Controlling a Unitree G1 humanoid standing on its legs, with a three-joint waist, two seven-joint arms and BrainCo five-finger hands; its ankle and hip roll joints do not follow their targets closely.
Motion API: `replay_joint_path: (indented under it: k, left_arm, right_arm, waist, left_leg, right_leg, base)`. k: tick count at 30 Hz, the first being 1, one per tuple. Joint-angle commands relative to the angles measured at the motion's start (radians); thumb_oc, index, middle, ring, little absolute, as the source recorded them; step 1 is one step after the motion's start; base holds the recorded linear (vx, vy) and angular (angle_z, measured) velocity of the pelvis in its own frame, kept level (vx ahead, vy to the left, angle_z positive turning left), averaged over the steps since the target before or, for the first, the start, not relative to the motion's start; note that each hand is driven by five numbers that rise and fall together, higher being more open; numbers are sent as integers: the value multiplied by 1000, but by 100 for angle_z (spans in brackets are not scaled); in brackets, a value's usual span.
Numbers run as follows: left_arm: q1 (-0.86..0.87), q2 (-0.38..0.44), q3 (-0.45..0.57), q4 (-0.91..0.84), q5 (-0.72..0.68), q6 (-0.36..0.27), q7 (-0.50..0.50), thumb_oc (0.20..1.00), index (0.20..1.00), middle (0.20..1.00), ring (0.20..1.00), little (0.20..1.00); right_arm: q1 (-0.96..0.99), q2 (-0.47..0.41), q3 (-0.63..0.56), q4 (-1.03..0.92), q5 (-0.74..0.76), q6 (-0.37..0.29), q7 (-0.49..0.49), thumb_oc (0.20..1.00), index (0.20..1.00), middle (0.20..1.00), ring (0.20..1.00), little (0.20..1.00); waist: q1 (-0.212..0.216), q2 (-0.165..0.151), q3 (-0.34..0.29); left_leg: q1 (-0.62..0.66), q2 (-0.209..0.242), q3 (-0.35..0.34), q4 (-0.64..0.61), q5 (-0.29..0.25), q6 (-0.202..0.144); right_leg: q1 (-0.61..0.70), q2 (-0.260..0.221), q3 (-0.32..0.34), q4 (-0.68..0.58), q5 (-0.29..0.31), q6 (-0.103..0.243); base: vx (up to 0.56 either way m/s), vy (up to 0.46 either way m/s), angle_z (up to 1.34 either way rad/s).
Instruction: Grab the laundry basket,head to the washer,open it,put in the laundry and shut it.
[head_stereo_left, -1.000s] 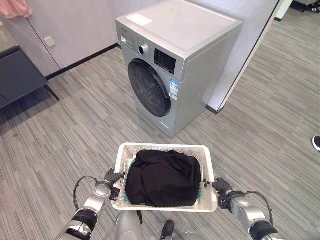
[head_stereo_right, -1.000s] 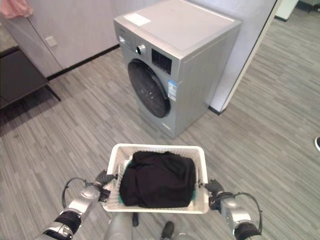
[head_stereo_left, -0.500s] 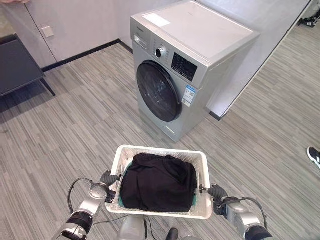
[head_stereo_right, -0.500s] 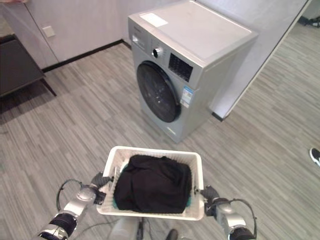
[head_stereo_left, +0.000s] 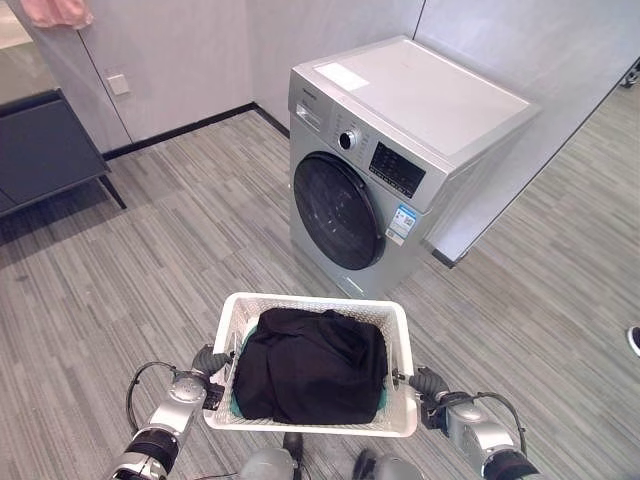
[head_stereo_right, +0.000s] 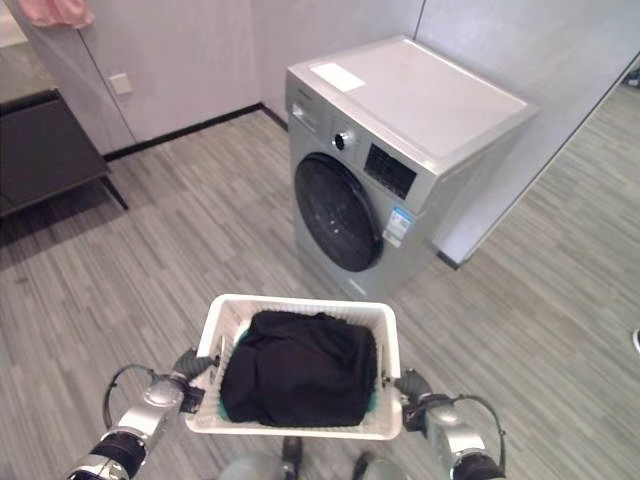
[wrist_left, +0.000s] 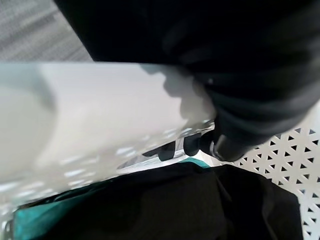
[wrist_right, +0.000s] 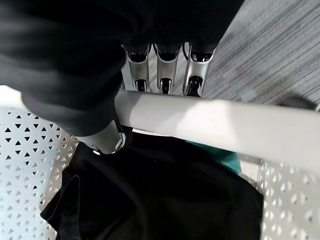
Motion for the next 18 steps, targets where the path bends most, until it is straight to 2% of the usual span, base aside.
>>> replay_joint_path:
  k: [1, 2, 6, 14, 15, 18]
  left_arm:
    - [-51, -2, 81, -25, -134, -88, -44, 200, 200, 200, 200, 200]
    - [-46, -11, 83, -10, -147, -92, -48, 200, 200, 200, 200, 200]
    - [-46, -16, 81, -4, -158, -90, -49, 200, 200, 200, 200, 200]
    - [-44, -30, 78, 11, -160, -91, -47, 200, 200, 200, 200, 200]
    - [177, -128, 103, -234, -228, -30, -41, 200, 200, 200, 200, 200]
    - [180, -125, 99, -238, -224, -28, -46, 200, 200, 200, 200, 200]
  right_arm:
    - [-8, -59, -49, -53, 59, -49, 85, 200, 200, 200, 200, 200]
    - [15, -73, -65, -57, 71, -46, 84, 200, 200, 200, 200, 200]
    - [25, -75, -71, -61, 78, -48, 81, 200, 200, 200, 200, 200]
    - [35, -70, -69, -74, 88, -51, 75, 200, 200, 200, 200, 200]
    - [-6, -78, -68, 69, 38, -40, -22, 200, 200, 200, 200, 200]
    - [-3, -78, -73, 61, 42, -38, -24, 200, 200, 200, 200, 200]
  waist:
    - [32, -15, -11]
    - [26, -17, -28]
    - [24, -16, -32]
    - [23, -15, -35]
    - [-76, 19, -74]
    - [-79, 26, -80]
  left_leg:
    - [-39, 95, 3, 167, -17, -105]
    - [-41, 110, -11, 162, 1, -126]
    - [-34, 121, -27, 158, 9, -137]
    - [-28, 135, -54, 156, 29, -159]
    - [-22, 38, -92, 24, -19, -96]
    - [-4, 33, -96, 9, -17, -86]
  right_leg:
    - [126, 53, -84, -148, 65, -12]
    - [174, 81, -113, -213, 58, -29]
    - [204, 102, -134, -229, 41, -48]
    - [241, 125, -162, -272, 38, -64]
    - [145, 150, -50, -238, 62, -109]
    - [148, 146, -45, -233, 59, -107]
  base:
    - [132, -286, 2]
    - [133, -288, 16]
    - [70, -127, 20]
    - [23, -74, 11]
    - [20, 1, 4]
    - [38, 76, 3]
